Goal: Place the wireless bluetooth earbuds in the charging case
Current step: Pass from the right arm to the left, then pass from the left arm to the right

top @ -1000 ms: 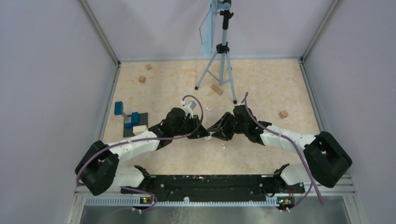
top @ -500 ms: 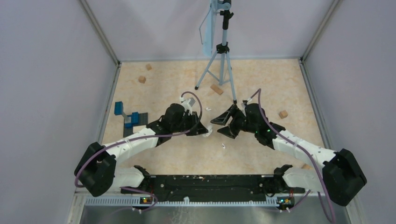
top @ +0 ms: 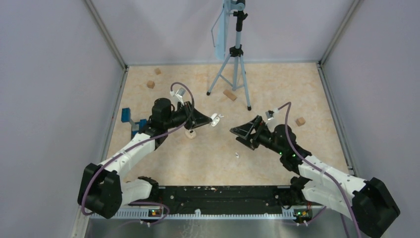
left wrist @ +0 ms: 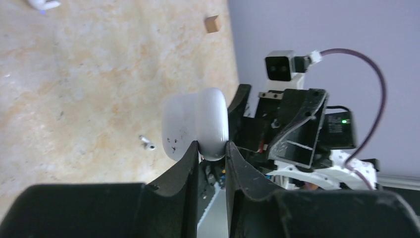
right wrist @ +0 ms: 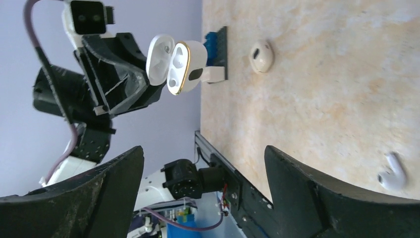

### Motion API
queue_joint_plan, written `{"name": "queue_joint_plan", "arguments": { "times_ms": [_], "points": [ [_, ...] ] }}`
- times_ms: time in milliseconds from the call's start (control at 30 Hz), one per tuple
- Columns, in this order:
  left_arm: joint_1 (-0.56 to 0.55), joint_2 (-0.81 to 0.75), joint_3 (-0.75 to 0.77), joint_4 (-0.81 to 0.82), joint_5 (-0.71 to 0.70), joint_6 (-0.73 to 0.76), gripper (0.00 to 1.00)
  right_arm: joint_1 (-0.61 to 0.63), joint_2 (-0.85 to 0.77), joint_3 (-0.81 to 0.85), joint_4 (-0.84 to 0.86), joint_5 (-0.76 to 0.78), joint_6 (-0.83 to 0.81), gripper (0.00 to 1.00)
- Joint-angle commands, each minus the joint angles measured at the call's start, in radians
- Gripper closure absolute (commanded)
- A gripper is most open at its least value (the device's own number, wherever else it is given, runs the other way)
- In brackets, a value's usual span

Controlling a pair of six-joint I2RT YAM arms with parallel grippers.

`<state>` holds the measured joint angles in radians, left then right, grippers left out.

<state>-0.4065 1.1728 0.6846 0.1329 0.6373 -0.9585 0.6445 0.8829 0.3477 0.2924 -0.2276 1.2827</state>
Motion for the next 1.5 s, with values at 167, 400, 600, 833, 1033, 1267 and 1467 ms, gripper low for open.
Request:
{"name": "queue_joint_plan", "arguments": {
  "times_ms": [167, 400, 600, 833, 1033, 1267, 1467],
  "points": [
    [0.038, -0.017, -0.008, 0.314, 0.176, -0.274, 1.00, -0.008, 0.191, 0.012, 0.599, -0.122, -0.012, 0.09],
    [0.040, -0.021, -0.049, 0.428, 0.190, -0.365, 1.00, -0.006, 0.328, 0.073, 0.733, -0.146, -0.008, 0.09],
    [0.040, -0.033, -0.066, 0.439, 0.189, -0.378, 1.00, -0.006, 0.394, 0.104, 0.794, -0.134, 0.011, 0.10],
    [0.040, -0.042, -0.074, 0.458, 0.197, -0.393, 1.00, -0.005, 0.518, 0.117, 0.968, -0.152, 0.087, 0.15],
    [0.039, -0.052, -0.087, 0.462, 0.191, -0.400, 1.00, 0.000, 0.605, 0.118, 1.108, -0.158, 0.150, 0.31],
    [0.038, -0.055, -0.092, 0.462, 0.187, -0.401, 1.00, 0.005, 0.648, 0.130, 1.172, -0.179, 0.182, 0.44],
    [0.039, -0.056, -0.098, 0.461, 0.185, -0.401, 1.00, 0.013, 0.662, 0.132, 1.179, -0.180, 0.189, 0.56]
  ]
}}
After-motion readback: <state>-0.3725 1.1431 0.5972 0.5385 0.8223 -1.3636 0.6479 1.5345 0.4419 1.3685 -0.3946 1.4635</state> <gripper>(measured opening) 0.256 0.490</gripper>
